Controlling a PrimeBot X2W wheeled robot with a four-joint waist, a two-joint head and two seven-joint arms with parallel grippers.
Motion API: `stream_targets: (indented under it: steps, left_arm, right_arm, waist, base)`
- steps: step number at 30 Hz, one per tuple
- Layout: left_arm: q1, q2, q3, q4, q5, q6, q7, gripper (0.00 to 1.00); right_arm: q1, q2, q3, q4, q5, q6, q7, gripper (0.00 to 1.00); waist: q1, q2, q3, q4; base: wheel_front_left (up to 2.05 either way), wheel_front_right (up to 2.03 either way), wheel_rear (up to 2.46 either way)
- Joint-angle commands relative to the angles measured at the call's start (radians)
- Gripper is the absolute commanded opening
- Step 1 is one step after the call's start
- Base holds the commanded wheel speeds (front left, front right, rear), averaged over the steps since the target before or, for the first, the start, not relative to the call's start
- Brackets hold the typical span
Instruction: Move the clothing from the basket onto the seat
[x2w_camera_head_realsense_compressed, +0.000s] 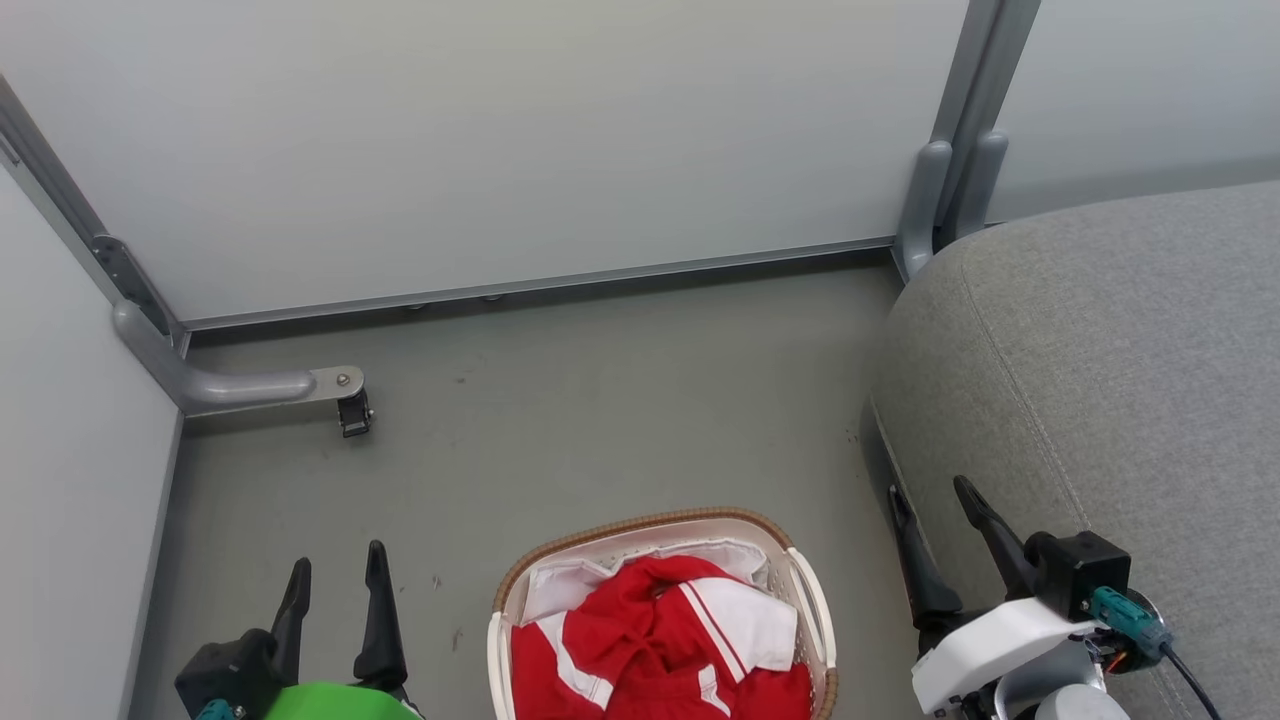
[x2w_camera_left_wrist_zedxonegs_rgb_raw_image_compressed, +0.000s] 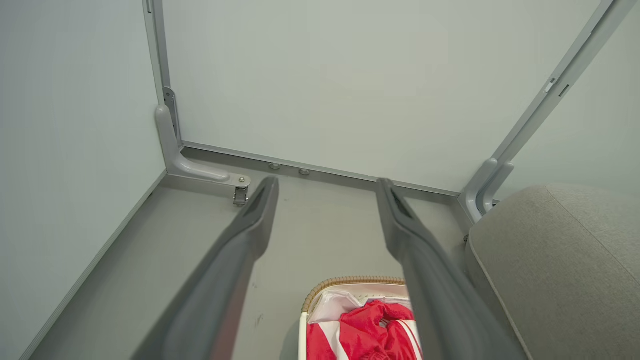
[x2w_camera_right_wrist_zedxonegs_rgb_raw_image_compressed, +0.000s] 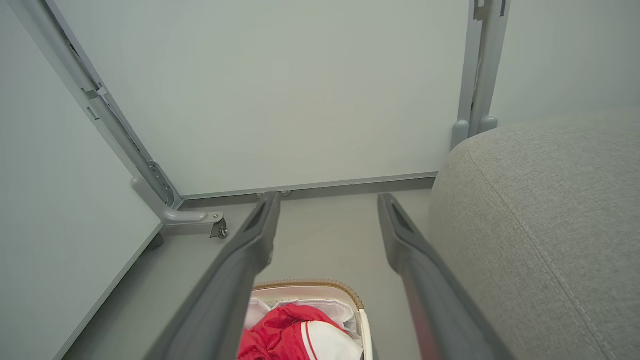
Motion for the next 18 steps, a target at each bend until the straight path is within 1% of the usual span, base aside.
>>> stream_targets:
  steps: [1, 18]
  left_arm:
    - [0.009, 0.008, -0.002, 0.0, 0.019, 0.007, -0.01, 1.0]
    - [0.03, 0.008, -0.023, 0.015, 0.135, 0.011, -0.041, 1.0]
  right_arm:
    - [0.01, -0.006, 0.004, -0.004, -0.024, 0.0, -0.012, 1.0]
    - [0.021, -0.007, 0.03, -0.001, -0.148, 0.0, -0.043, 1.0]
  waist:
    - [0.0, 0.0, -0.001, 0.0]
    - [0.0, 0.0, -0.005, 0.003]
  base:
    - [0.0, 0.0, 0.0]
    - [0.0, 0.0, 0.0]
